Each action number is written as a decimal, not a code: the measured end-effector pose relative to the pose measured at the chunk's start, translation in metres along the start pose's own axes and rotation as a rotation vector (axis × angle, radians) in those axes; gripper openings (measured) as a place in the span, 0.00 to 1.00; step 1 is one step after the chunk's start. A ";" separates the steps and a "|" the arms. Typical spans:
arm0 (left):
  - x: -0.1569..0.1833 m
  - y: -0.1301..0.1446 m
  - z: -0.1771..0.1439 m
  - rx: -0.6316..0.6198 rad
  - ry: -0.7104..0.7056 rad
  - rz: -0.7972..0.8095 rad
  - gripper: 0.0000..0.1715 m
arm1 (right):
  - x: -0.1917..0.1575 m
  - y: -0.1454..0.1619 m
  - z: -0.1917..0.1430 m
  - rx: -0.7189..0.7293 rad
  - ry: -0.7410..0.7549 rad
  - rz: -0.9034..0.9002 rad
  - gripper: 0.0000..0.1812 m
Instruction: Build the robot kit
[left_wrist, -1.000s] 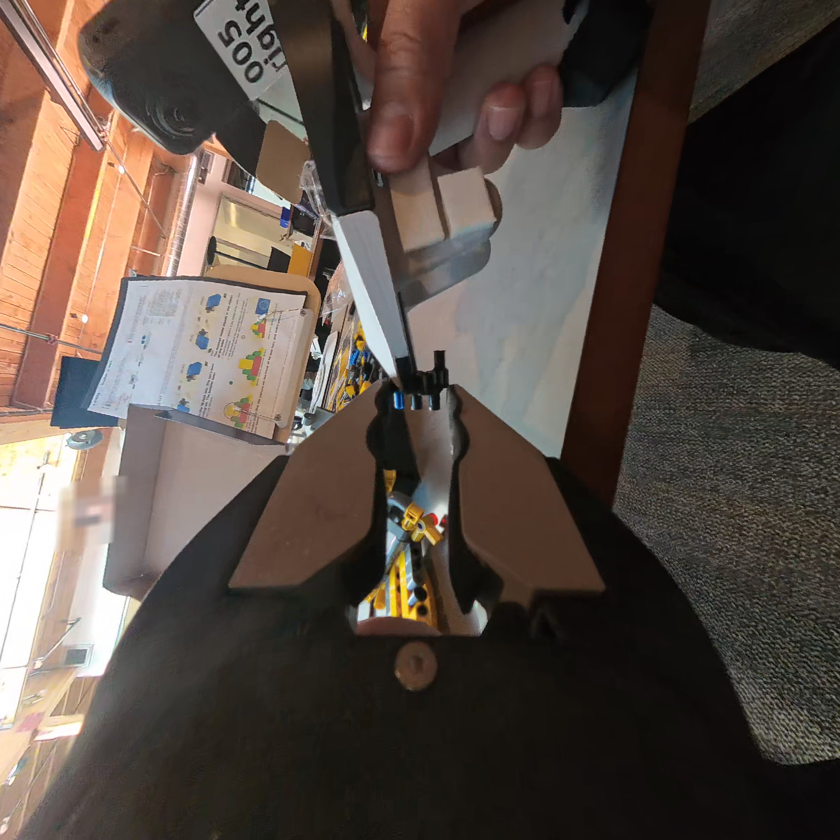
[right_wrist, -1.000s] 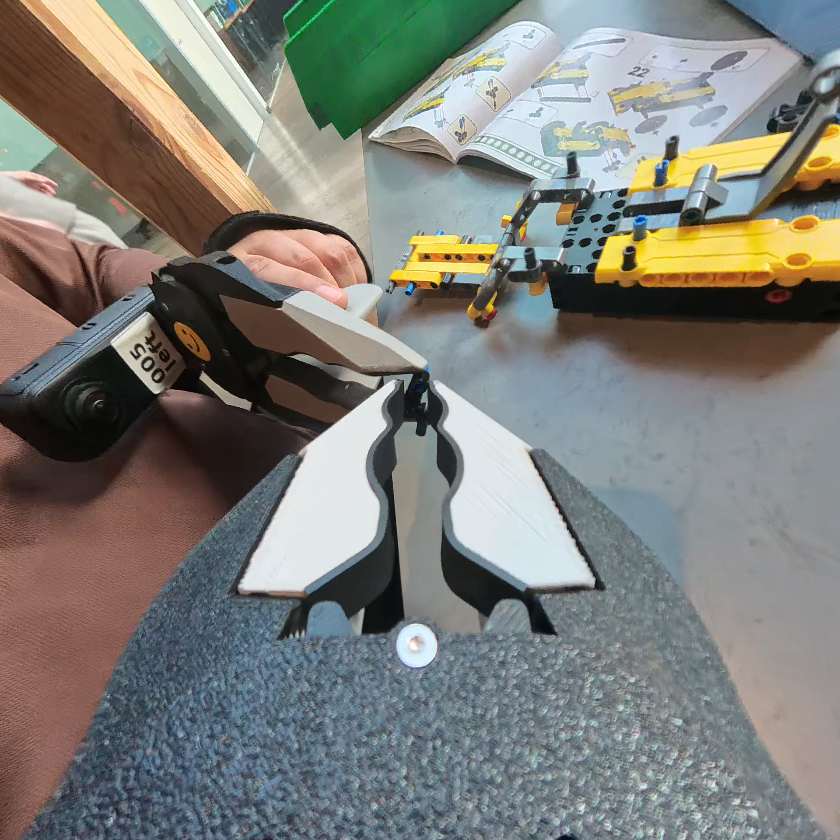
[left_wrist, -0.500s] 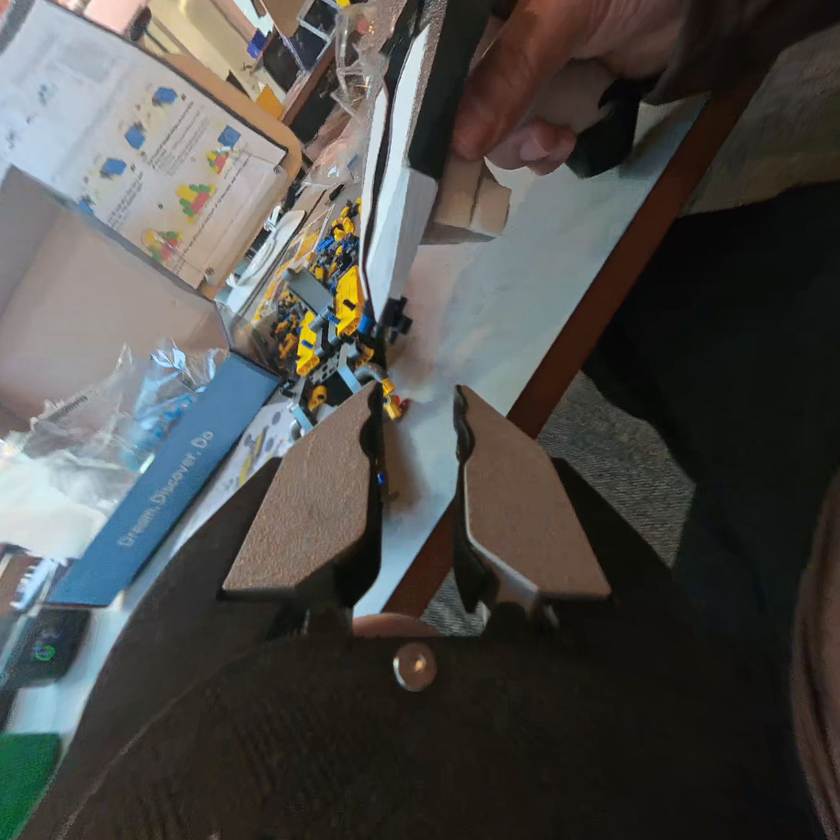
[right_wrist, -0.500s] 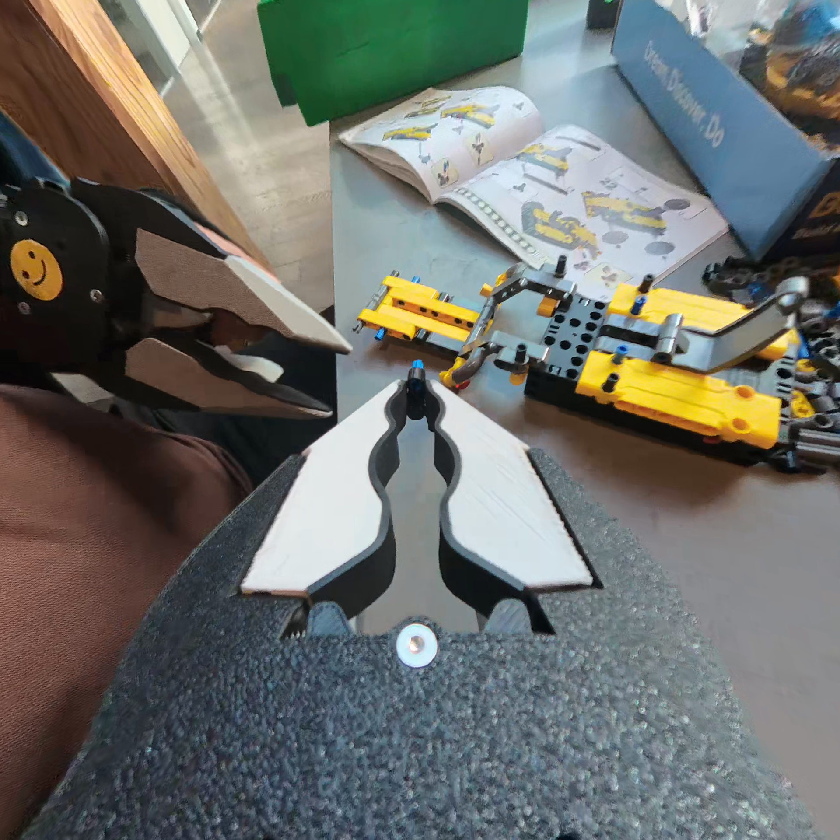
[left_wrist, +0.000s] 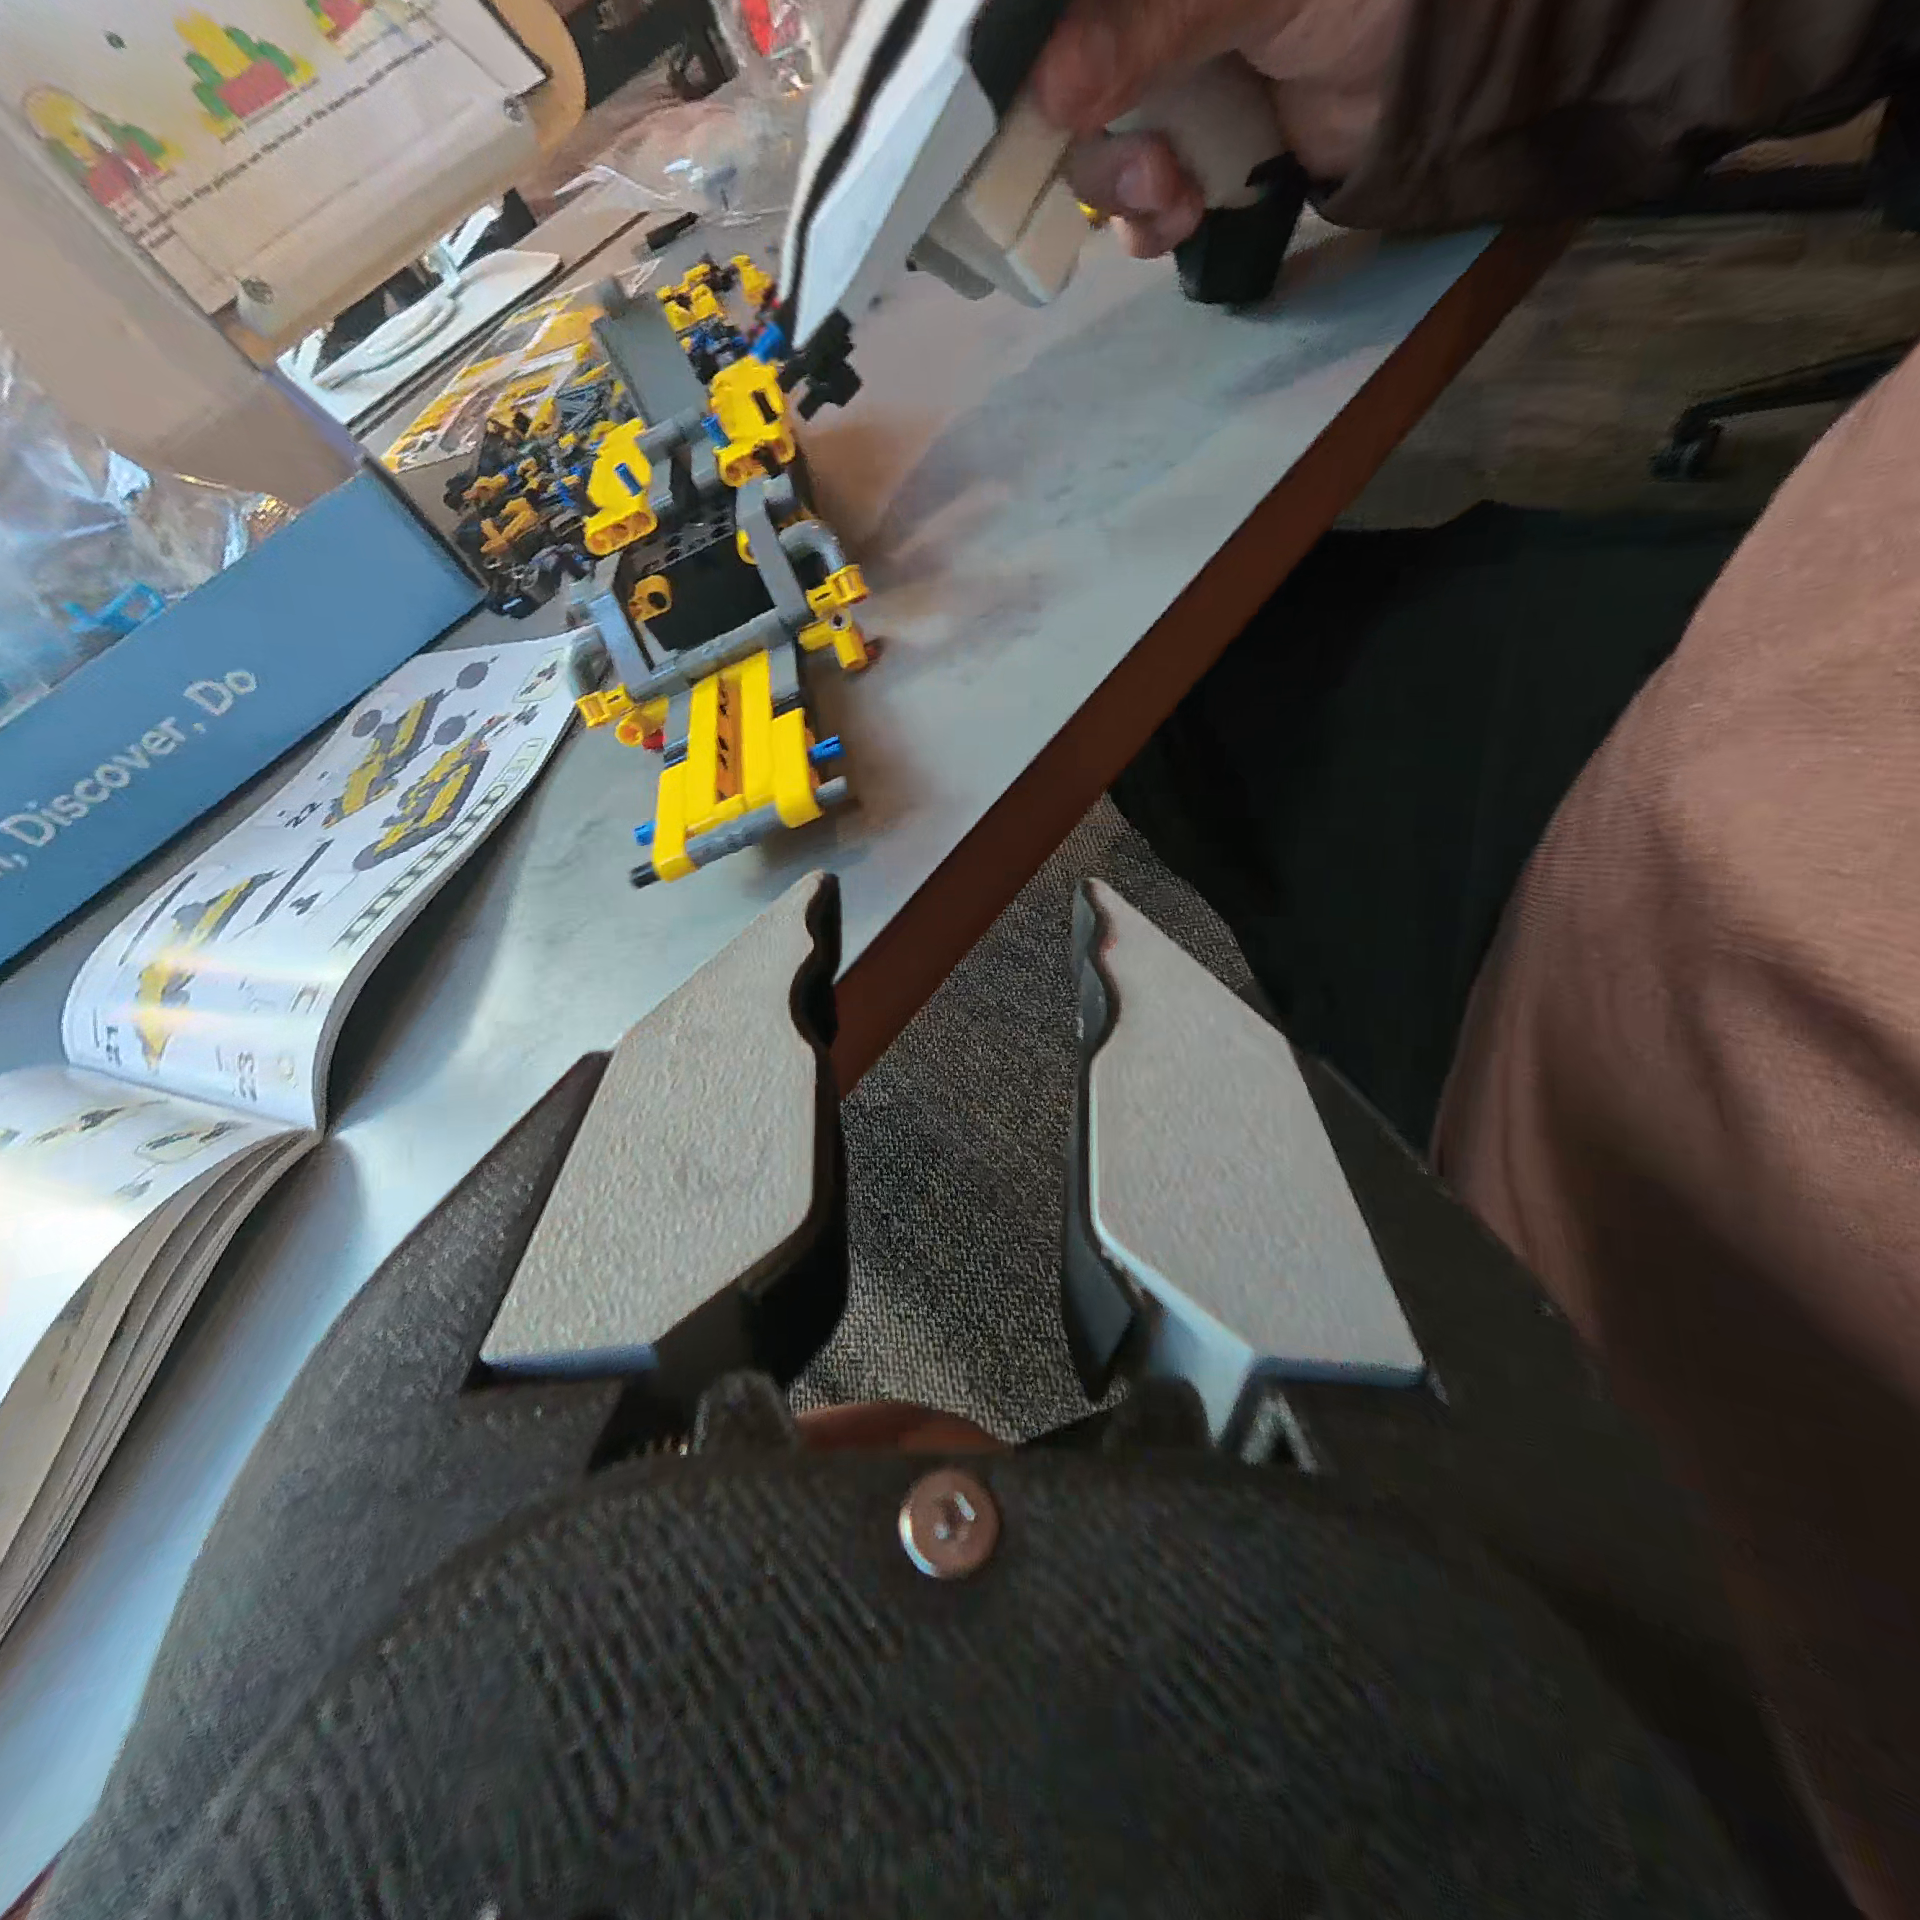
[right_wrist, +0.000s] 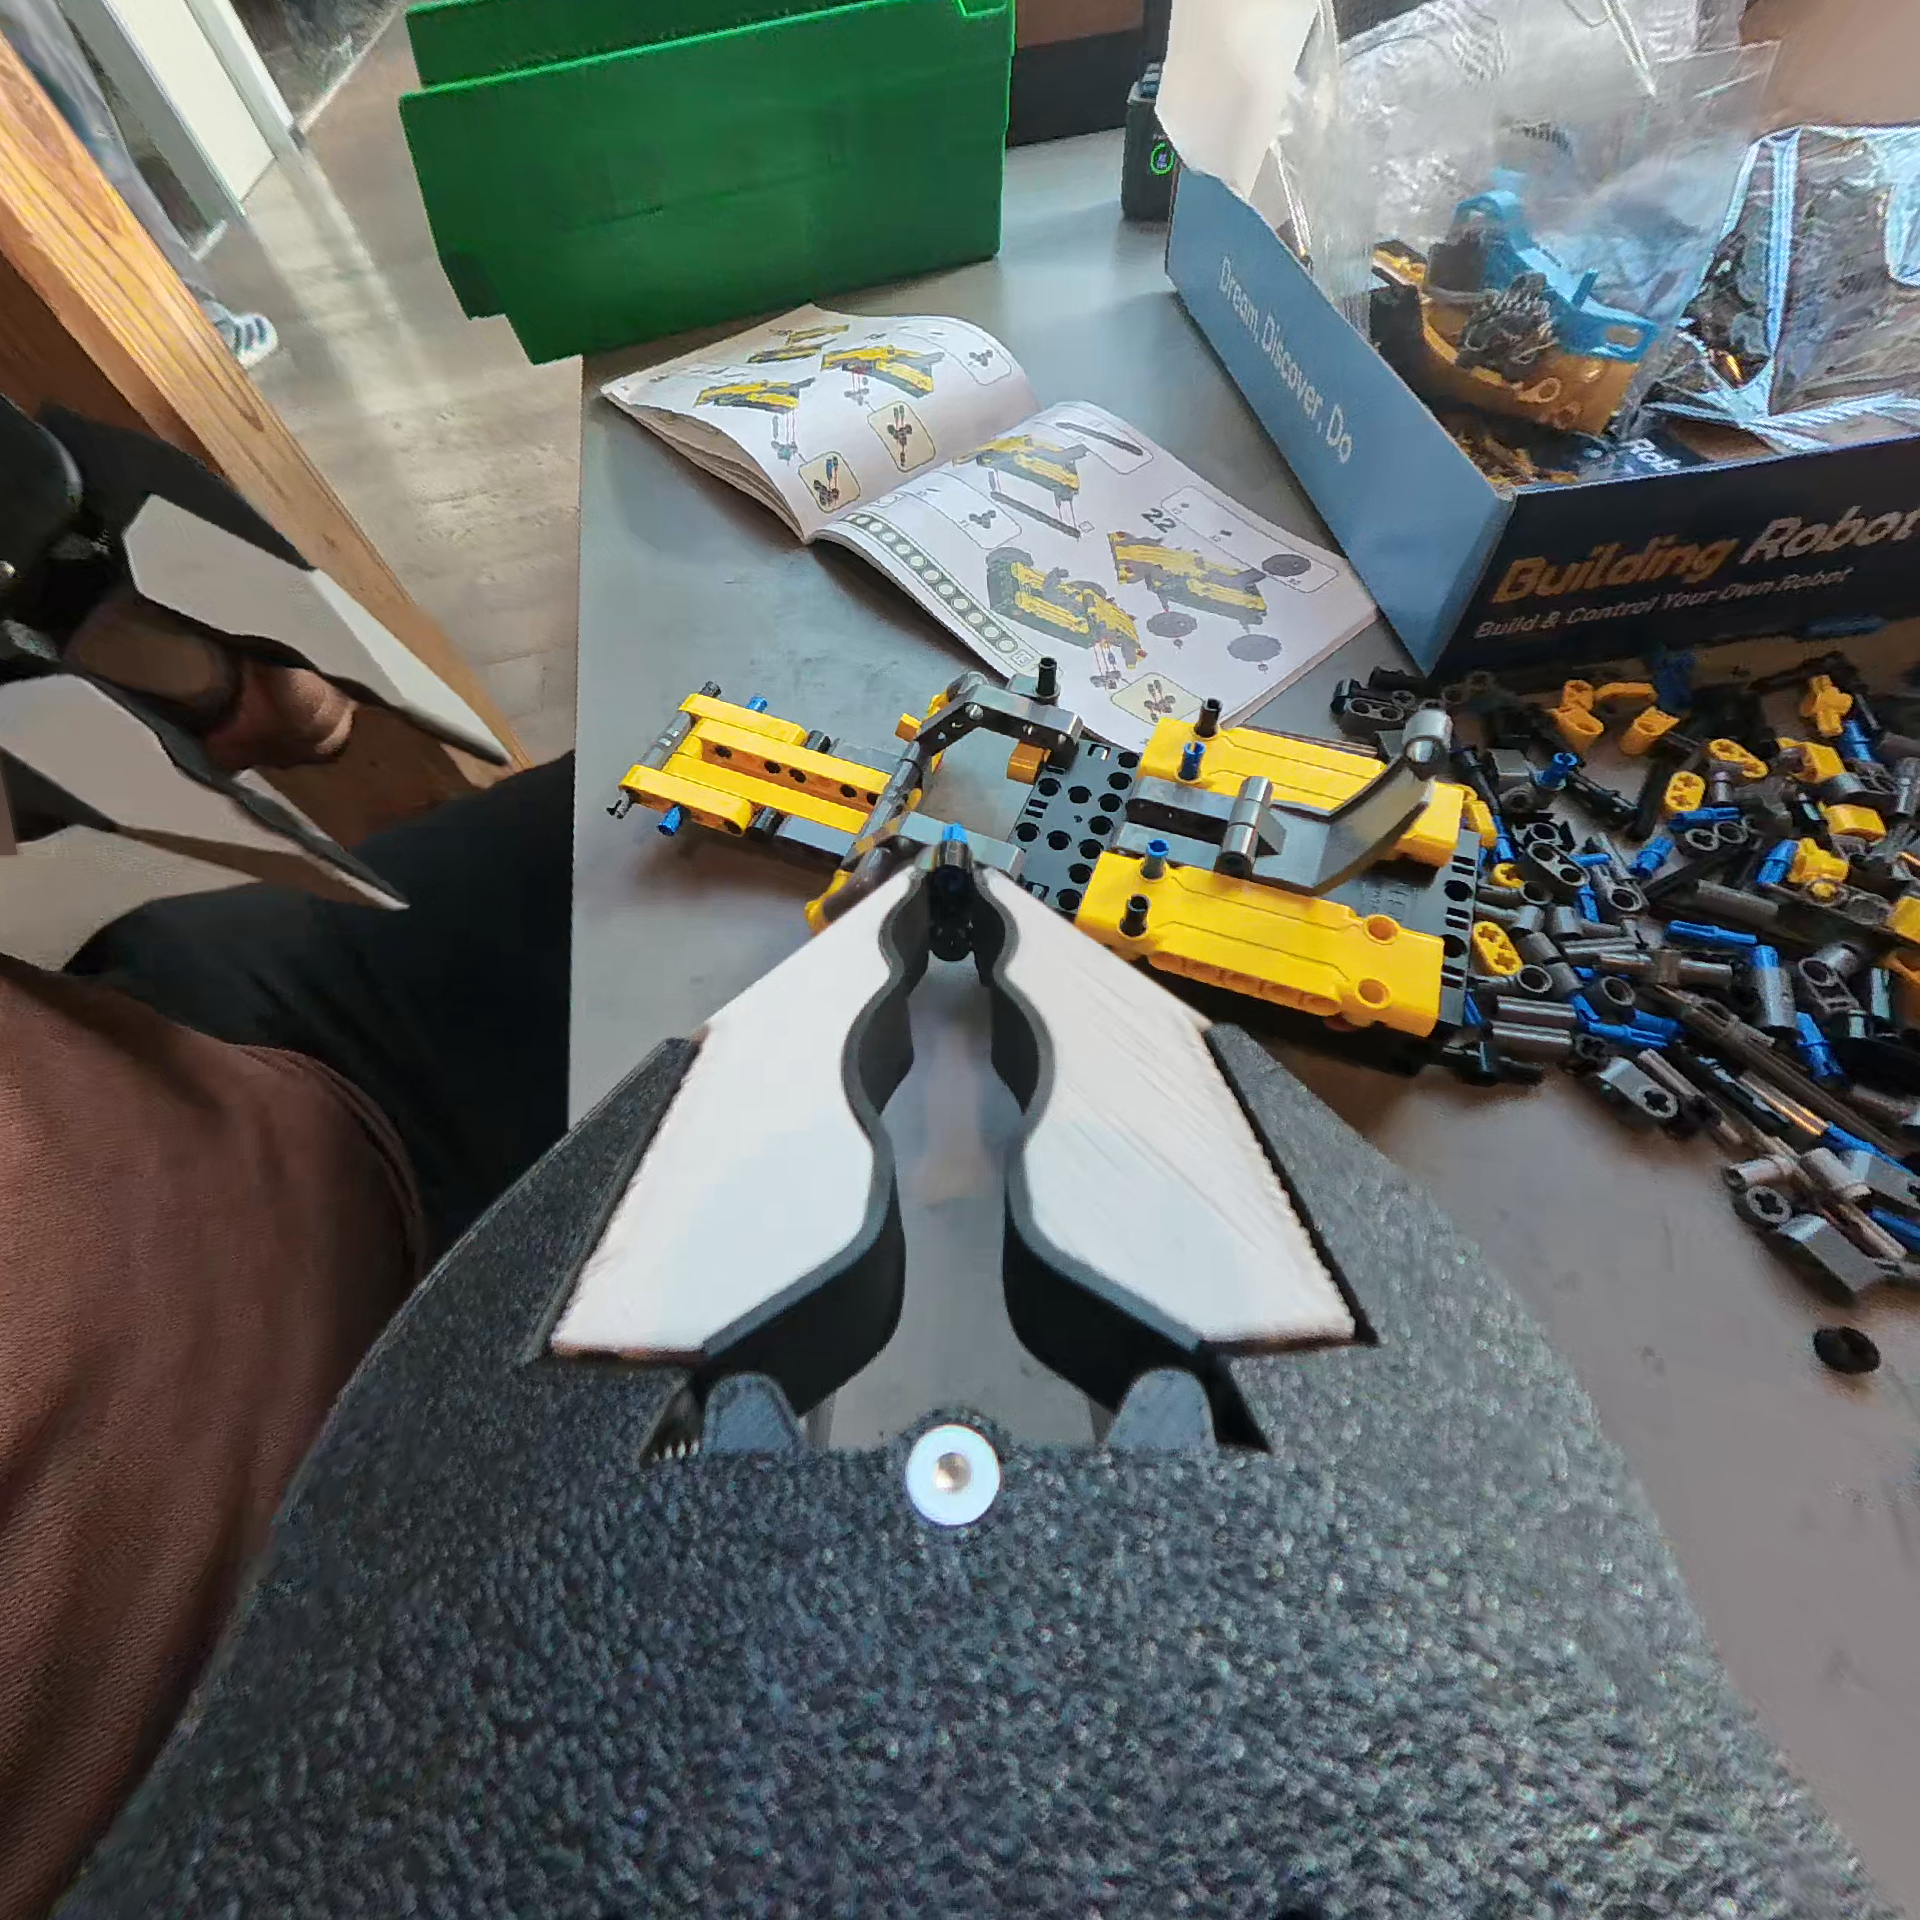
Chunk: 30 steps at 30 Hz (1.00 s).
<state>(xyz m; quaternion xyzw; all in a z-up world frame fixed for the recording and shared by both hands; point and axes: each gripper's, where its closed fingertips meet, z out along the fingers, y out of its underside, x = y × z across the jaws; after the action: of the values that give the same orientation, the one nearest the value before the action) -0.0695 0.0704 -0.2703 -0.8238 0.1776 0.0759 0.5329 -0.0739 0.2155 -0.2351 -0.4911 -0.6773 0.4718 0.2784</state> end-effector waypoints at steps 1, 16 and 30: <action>-0.006 0.001 0.000 0.002 -0.006 -0.023 0.25 | 0.001 0.000 -0.001 0.007 0.005 0.004 0.02; -0.059 -0.038 0.038 -0.004 0.123 -0.255 0.28 | 0.021 0.021 -0.023 -0.050 0.051 0.079 0.02; -0.039 -0.092 0.111 -0.079 0.196 -0.138 0.21 | 0.007 0.005 -0.044 0.103 -0.002 0.090 0.02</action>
<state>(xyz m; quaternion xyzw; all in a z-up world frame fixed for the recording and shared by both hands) -0.0644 0.2128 -0.2262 -0.8580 0.1685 -0.0351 0.4839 -0.0370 0.2382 -0.2227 -0.5055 -0.6296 0.5187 0.2811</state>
